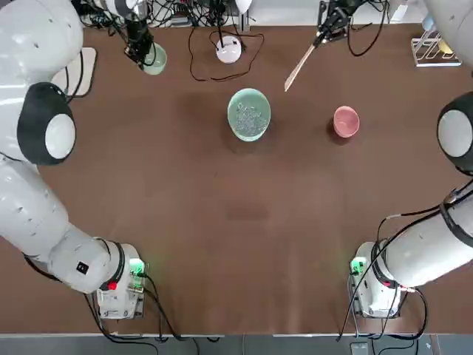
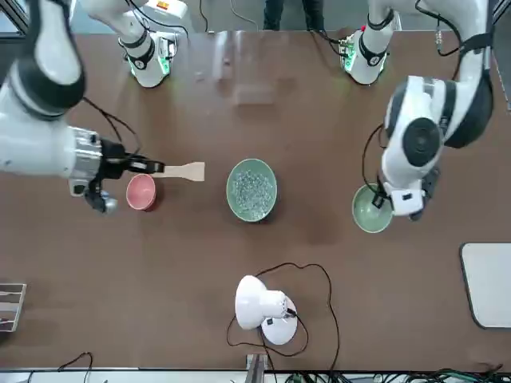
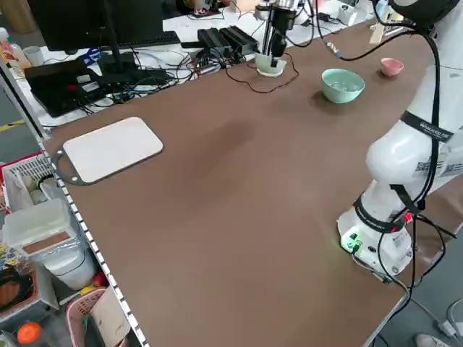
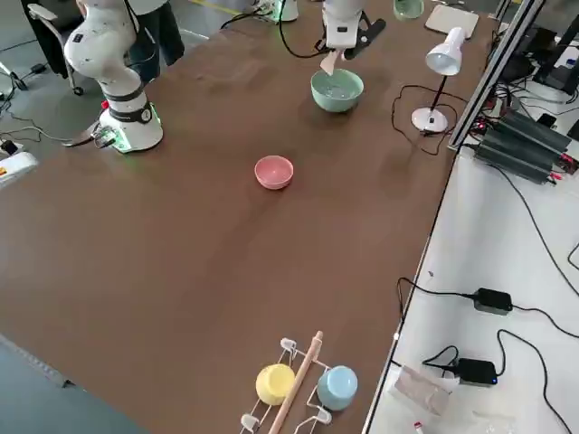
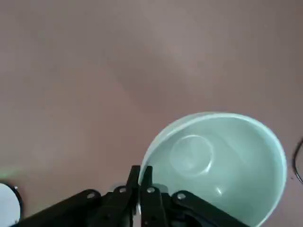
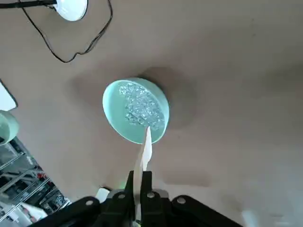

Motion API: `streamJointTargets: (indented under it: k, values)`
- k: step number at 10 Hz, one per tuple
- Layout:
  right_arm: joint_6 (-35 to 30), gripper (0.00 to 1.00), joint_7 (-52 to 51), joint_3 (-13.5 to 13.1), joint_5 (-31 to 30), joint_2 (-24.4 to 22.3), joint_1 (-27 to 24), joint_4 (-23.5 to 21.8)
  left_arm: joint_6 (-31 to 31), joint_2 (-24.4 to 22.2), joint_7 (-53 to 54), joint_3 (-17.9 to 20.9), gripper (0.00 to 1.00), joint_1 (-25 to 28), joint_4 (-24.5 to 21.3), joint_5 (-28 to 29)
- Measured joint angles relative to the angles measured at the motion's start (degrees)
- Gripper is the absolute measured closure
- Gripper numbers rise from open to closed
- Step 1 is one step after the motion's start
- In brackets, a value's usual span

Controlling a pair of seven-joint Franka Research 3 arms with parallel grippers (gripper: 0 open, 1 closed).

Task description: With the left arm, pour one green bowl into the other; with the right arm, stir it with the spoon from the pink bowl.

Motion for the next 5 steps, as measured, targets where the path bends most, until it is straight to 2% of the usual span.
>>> streamJointTargets:
  k: [3, 5]
  values:
    - [7.5, 0.95, 5.3, -0.1, -4.6, 0.0, 8.6, -0.8, 0.1, -0.5, 13.7, 0.0, 0.96, 6.2, -1.9, -5.5]
    - [14.5, 0.95, 12.8, 0.0, -10.0, 0.2, 16.5, -1.6, 4.8, -0.5, 18.0, -0.1, 0.96, 7.2, -7.0, -6.5]
